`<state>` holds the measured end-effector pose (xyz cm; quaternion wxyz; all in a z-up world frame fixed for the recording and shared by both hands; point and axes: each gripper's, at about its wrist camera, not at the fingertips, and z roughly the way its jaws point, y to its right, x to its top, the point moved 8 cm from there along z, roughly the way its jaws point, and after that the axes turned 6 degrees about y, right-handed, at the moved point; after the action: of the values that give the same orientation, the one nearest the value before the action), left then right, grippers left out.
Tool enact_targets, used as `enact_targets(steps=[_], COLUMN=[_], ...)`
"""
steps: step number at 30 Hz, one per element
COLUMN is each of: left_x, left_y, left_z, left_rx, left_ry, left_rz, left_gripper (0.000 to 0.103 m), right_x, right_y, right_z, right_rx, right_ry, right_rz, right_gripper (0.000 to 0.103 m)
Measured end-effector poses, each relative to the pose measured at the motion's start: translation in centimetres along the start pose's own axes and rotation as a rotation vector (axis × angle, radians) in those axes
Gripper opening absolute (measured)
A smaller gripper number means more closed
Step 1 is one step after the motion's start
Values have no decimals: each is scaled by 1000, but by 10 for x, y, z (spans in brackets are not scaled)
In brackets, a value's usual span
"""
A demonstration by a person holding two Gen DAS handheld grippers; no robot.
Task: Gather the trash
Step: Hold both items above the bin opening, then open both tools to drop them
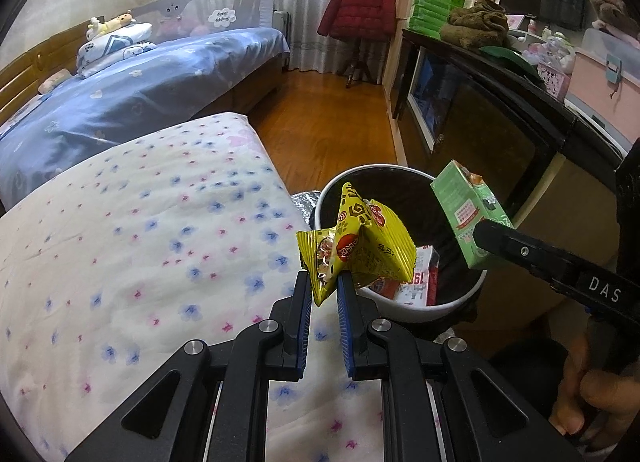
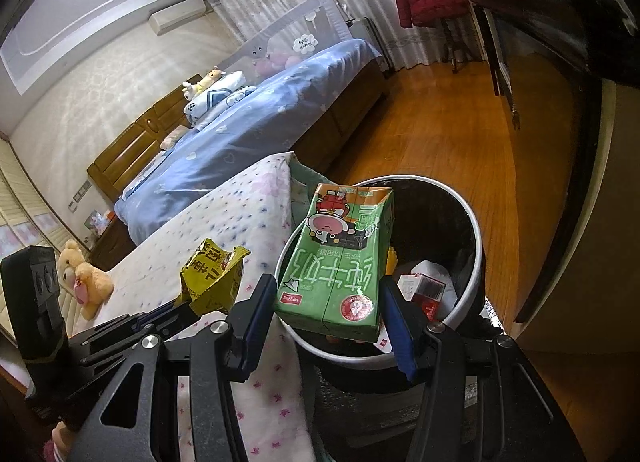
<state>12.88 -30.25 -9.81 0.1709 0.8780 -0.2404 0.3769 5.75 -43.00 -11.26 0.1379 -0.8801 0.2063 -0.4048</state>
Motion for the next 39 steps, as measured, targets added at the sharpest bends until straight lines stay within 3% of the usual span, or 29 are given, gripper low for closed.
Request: enact_targets(steps=[39], left_x=[16], left_y=[28], left_z=[42], left_rx=[4], left_ry=[-45], left_rz=[48], left_gripper=[12], right_x=[14], right_y=[32], right_z=[19], right_rx=[-40], right_ry=[-28], right_rz=[24], right_gripper=[53])
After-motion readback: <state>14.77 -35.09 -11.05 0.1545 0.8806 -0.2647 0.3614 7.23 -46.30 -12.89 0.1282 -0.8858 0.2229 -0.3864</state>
